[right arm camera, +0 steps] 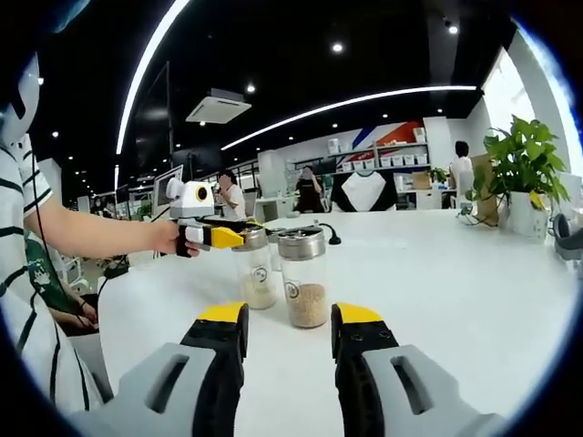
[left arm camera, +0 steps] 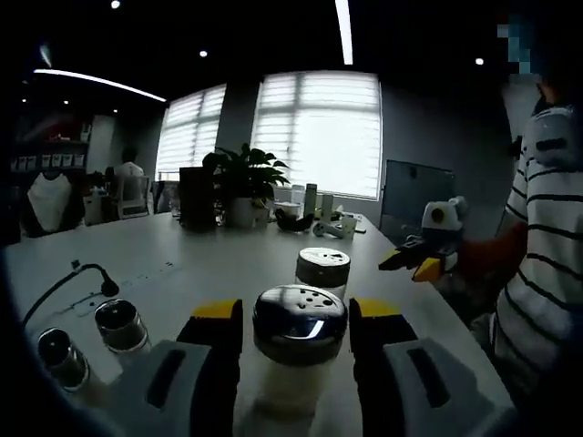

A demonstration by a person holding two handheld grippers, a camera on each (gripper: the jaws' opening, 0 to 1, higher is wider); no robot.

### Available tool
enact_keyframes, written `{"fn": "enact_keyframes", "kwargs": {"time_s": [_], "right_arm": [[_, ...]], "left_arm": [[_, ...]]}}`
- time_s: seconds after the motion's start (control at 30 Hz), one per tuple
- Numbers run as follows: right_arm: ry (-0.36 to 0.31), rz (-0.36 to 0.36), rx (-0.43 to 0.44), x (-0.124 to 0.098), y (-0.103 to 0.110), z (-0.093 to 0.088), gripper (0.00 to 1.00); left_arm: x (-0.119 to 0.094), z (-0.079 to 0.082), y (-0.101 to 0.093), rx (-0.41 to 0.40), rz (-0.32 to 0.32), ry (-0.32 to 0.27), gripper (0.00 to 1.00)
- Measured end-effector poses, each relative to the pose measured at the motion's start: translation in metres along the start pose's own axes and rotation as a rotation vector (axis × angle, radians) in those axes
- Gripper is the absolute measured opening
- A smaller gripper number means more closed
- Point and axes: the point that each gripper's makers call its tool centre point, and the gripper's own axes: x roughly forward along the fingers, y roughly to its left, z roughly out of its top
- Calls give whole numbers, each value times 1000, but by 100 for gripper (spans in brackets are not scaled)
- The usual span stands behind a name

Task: Rotate the seasoning bottle until the label or dispensing opening points toward the visible target arrow and the bottle remains upright within the marked orientation range

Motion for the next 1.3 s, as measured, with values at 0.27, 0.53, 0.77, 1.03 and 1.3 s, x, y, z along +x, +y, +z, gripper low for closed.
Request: {"fn": "enact_keyframes", "kwargs": {"time_s": [0.27,0.53,0.77,1.03,1.3], "right_arm": [[-5,-4,0,0,-1,1,36],[-3,-13,3,1,-1,1,35],[-3,-26,10,0,-4,1,34],[-4,-32,7,0,-3,3,34],[-6,-38,8,-2,-2,3,34]], "left_arm": [[-5,25,1,20,124,-106,51],[-16,40,10,53,314,-157,49],[-18,30,6,47,420,-138,50],[-14,16,7,58,496,-116,51],[-10,4,11,96,523,-49,43]]}}
